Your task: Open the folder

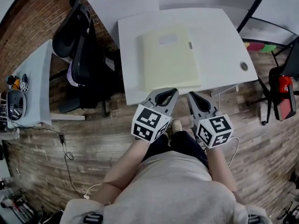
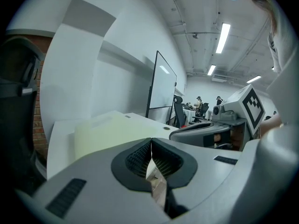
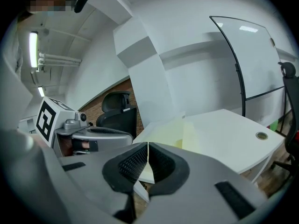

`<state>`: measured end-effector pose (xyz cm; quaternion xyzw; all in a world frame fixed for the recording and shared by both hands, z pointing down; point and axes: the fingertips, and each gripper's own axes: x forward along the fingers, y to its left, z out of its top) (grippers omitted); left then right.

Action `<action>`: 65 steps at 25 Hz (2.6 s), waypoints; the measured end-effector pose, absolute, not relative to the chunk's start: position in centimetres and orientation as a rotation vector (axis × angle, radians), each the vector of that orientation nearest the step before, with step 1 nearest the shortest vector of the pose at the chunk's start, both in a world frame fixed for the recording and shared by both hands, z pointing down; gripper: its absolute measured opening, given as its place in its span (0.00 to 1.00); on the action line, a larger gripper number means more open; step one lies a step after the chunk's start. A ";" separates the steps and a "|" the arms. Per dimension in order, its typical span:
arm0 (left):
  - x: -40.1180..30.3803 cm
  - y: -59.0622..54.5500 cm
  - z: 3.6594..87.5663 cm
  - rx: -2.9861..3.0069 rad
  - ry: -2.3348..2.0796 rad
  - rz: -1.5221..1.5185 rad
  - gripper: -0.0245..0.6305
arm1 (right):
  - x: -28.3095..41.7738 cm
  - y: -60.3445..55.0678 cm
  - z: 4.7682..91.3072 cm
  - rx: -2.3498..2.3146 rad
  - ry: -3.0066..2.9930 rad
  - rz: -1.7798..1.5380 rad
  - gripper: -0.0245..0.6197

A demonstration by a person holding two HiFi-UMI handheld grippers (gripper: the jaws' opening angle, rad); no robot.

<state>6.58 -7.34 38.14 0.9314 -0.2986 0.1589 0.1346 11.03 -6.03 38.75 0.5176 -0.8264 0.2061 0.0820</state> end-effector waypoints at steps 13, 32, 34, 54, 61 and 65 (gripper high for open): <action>7.6 -8.4 40.0 2.676 -0.892 0.525 0.07 | 10.9 -6.8 41.3 1.424 -2.471 0.698 0.07; 8.1 -10.0 40.9 2.652 -1.018 0.580 0.07 | 13.6 -9.5 45.1 1.391 -2.388 0.738 0.07; 8.2 -10.2 41.1 2.655 -1.022 0.600 0.07 | 13.8 -9.9 45.4 1.388 -2.386 0.739 0.07; 8.8 -11.1 43.4 2.780 -1.076 1.013 0.24 | 15.1 -12.0 47.3 1.388 -2.355 0.785 0.07; 9.3 -10.8 44.5 2.812 -1.070 1.153 0.24 | 15.2 -12.0 48.2 1.371 -2.343 0.802 0.07; 9.4 -11.0 44.8 2.813 -1.073 1.180 0.24 | 15.1 -12.3 48.4 1.365 -2.341 0.809 0.07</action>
